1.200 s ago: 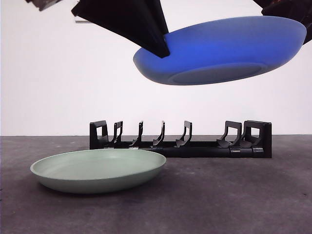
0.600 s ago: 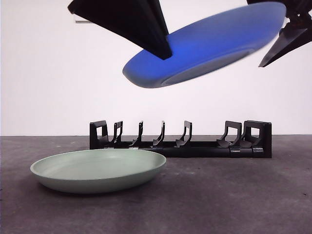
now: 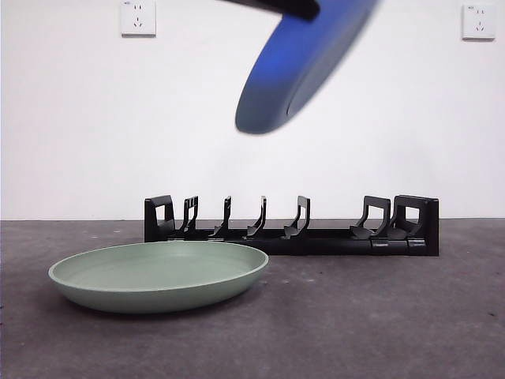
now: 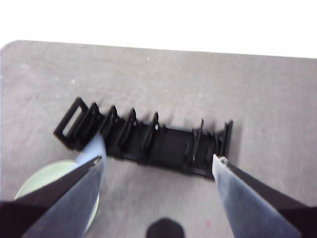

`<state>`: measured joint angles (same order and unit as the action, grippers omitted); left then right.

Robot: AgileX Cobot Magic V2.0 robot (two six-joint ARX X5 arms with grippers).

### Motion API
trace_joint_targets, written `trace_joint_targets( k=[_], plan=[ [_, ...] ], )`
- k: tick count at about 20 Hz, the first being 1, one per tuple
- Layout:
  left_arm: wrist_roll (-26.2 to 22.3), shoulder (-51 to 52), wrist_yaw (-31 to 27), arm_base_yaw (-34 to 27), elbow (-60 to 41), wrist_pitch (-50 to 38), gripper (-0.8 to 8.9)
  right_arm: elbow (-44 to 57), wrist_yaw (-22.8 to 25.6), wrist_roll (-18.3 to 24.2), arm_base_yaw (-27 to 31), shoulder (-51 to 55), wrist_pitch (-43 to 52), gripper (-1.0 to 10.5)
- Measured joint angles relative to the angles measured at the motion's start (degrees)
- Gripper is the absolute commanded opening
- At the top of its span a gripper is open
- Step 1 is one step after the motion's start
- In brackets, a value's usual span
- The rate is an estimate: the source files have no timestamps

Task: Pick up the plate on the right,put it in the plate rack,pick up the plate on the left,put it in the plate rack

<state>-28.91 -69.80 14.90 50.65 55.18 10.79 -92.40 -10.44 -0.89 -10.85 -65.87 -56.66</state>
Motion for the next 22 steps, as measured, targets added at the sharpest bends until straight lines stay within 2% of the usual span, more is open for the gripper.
trace_joint_targets(
  k=[4,6,9,15,22],
  plan=[
    [13.57,0.00,4.24,-9.14,0.00,-12.72,-0.08,0.07,-0.04,0.39,0.00,1.14,-7.58,3.8],
    [17.40,0.00,5.92,-12.09,0.00,-15.04,-0.08,0.63,-0.20,0.50,0.00,1.14,-9.18,3.8],
    [23.74,-0.24,9.25,-18.12,0.00,-17.44,-0.08,4.24,-3.23,0.74,0.00,1.22,-10.23,3.8],
    [29.16,-6.32,16.96,-25.73,0.00,-22.45,-0.08,18.97,-12.24,0.70,-0.31,1.20,-7.41,3.8],
    [32.65,-15.82,19.50,-30.01,0.00,-29.48,-0.08,32.35,-13.14,-0.09,-3.82,1.20,-1.57,3.8]
  ],
)
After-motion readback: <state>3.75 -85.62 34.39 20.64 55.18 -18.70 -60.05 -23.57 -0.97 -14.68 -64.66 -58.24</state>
